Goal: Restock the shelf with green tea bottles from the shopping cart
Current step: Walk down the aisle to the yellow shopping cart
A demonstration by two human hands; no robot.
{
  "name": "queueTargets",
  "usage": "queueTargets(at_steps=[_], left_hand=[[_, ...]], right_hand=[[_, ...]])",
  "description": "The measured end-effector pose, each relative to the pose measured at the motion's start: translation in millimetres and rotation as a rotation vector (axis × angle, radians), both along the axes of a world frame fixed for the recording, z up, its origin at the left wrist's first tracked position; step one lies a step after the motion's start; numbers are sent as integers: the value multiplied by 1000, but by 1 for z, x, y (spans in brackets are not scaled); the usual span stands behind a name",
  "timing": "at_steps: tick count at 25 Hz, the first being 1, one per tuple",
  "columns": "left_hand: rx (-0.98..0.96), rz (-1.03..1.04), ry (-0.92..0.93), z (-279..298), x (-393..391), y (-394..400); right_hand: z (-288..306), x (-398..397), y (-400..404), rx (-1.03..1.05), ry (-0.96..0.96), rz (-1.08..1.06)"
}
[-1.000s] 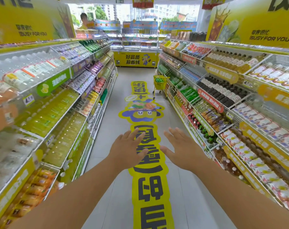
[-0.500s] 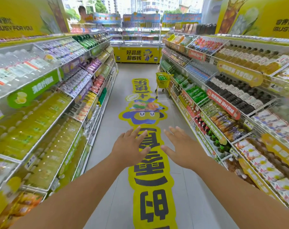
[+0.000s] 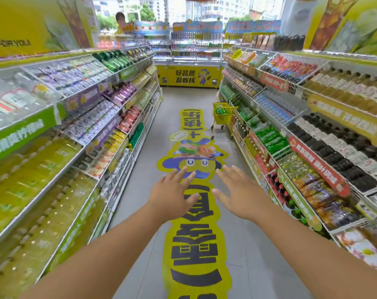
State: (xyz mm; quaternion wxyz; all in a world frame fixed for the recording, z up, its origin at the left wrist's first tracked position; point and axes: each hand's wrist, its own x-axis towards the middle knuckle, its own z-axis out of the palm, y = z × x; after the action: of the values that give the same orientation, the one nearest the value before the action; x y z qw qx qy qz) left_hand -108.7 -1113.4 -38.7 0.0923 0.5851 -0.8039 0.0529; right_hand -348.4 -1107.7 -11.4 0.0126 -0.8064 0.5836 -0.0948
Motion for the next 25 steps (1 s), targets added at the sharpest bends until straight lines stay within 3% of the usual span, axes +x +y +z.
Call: queueTargets(at_steps=[13, 25], left_hand=[[-33, -33, -8, -1, 68, -326], [-13, -79, 20, -10, 81, -560]], right_hand=[[0, 68, -309, 18, -1, -60], [-6, 87, -541, 51, 5, -49]])
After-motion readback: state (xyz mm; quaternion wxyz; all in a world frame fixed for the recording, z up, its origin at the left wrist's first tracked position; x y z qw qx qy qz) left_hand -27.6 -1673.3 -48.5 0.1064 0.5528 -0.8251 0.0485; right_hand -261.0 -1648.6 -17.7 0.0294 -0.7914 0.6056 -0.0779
